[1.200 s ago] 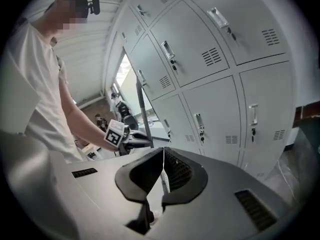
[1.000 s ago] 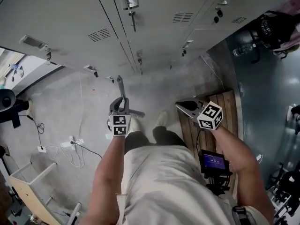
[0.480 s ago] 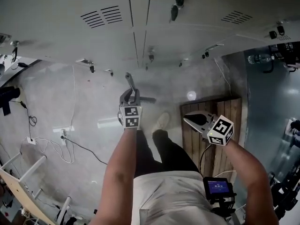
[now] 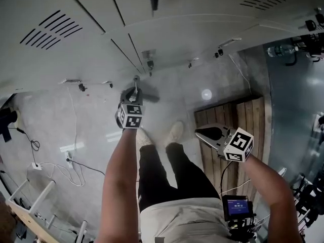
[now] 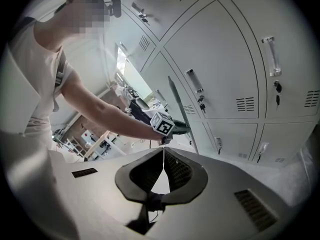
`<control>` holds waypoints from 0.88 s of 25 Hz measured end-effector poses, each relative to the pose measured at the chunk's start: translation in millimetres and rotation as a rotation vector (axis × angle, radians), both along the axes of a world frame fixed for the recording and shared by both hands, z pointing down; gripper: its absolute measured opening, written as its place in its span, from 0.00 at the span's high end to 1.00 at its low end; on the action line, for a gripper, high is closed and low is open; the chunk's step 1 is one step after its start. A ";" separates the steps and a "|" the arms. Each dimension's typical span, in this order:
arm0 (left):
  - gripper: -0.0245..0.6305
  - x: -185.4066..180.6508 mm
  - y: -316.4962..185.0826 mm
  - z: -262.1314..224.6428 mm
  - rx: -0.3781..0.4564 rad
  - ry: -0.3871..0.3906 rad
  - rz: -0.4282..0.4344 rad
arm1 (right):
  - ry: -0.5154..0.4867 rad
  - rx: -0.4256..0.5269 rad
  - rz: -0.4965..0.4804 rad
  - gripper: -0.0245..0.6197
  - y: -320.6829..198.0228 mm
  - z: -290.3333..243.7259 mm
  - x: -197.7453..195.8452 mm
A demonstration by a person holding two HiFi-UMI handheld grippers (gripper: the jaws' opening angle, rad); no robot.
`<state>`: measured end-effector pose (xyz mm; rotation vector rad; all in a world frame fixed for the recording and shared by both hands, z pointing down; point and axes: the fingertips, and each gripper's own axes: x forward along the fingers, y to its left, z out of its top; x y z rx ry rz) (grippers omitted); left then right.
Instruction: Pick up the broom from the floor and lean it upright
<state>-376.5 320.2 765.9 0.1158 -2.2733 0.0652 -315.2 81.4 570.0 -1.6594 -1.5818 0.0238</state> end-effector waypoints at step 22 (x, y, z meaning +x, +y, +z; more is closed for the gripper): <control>0.72 -25.8 35.3 9.8 -0.096 0.036 -0.026 | 0.051 -0.028 0.172 0.94 -32.1 9.0 -25.8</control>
